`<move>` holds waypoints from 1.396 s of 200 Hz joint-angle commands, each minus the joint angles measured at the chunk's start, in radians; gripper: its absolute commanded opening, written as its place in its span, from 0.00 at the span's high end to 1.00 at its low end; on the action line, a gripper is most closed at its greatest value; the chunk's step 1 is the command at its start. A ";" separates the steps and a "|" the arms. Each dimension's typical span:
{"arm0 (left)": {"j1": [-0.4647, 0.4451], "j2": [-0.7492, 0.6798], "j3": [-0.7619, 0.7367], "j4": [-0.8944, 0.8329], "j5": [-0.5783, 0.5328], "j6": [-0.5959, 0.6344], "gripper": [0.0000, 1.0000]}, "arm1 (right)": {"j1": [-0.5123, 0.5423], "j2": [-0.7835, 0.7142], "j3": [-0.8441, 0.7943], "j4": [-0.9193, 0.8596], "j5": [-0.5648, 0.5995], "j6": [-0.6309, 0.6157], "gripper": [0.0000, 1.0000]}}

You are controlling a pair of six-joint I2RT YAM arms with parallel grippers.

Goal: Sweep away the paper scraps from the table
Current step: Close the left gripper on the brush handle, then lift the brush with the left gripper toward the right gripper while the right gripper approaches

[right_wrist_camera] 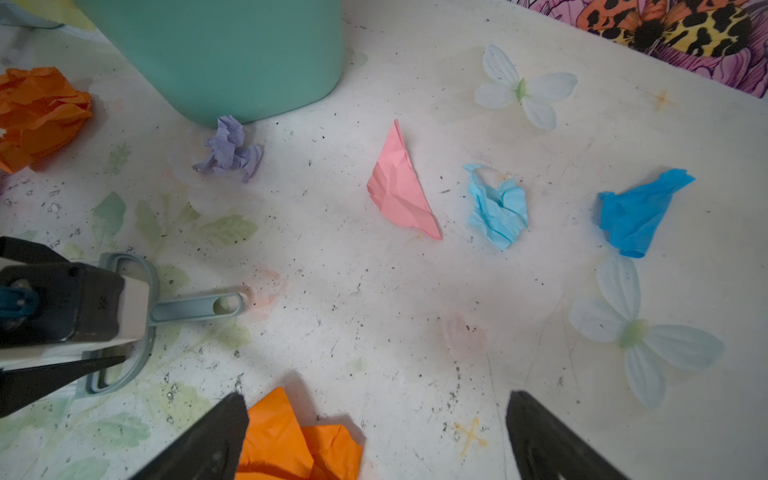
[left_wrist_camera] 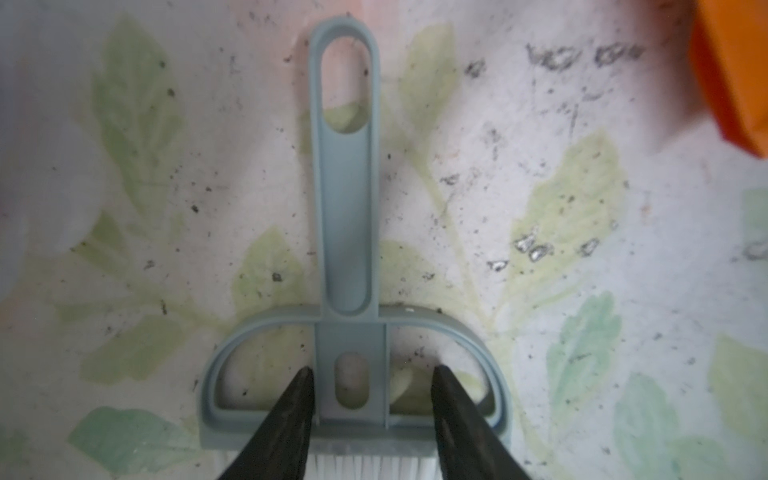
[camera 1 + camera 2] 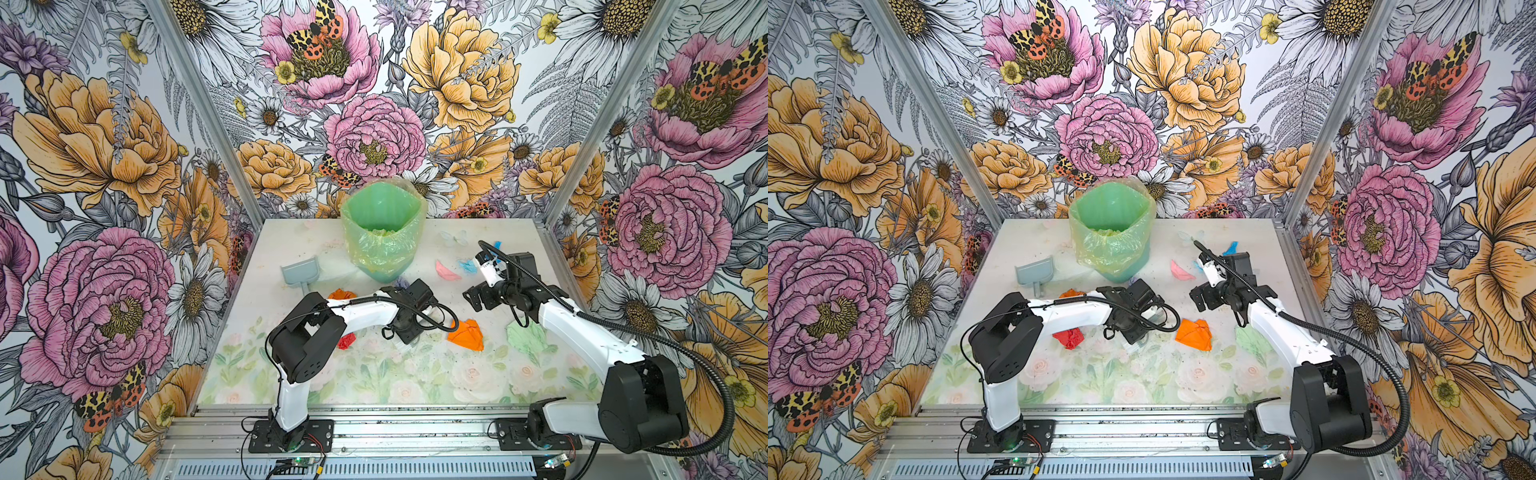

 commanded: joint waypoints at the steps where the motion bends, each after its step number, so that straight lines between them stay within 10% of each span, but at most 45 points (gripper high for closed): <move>1: 0.017 0.010 0.009 -0.006 0.031 0.015 0.51 | 0.009 0.008 0.000 0.008 0.014 -0.010 0.00; 279: 0.048 -0.055 0.005 -0.024 0.146 0.112 0.94 | 0.009 0.005 -0.006 0.007 -0.083 -0.007 0.01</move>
